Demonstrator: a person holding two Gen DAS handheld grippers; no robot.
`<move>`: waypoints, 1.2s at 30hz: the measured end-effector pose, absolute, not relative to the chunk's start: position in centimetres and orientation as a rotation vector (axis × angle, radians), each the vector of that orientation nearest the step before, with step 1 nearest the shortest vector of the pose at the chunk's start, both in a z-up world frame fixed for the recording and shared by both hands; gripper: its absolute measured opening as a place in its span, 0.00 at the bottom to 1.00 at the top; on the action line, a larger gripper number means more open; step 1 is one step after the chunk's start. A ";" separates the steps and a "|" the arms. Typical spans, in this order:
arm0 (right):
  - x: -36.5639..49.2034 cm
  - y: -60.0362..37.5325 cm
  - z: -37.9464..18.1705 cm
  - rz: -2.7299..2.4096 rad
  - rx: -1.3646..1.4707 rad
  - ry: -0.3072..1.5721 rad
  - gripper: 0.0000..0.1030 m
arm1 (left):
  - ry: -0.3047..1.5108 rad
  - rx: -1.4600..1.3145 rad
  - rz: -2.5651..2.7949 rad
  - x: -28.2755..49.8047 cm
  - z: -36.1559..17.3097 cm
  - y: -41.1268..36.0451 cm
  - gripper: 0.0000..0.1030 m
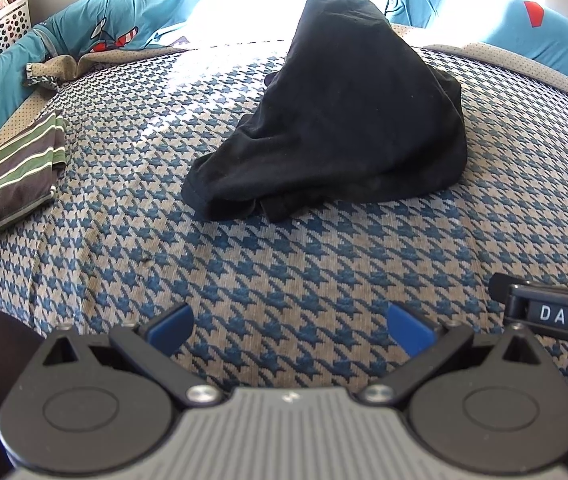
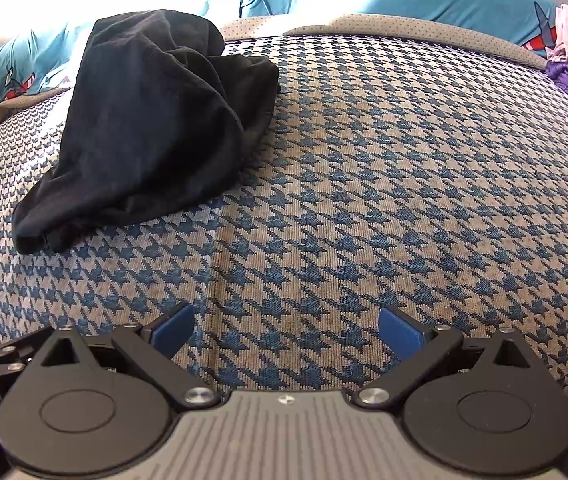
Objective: Fold clothes
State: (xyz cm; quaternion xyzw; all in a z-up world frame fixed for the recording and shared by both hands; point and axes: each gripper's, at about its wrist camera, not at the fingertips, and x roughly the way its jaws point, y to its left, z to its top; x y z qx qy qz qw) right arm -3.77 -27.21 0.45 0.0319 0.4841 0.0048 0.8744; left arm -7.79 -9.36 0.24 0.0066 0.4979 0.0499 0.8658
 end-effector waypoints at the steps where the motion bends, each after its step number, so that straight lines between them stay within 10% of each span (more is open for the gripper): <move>1: -3.8 -27.2 0.5 0.011 0.067 1.010 0.96 | 1.043 0.015 0.105 -7.8 0.2 -9.4 1.00; 36: -3.9 -27.1 0.5 0.016 0.054 1.019 0.96 | 1.048 0.000 0.104 -7.9 -0.1 -9.1 1.00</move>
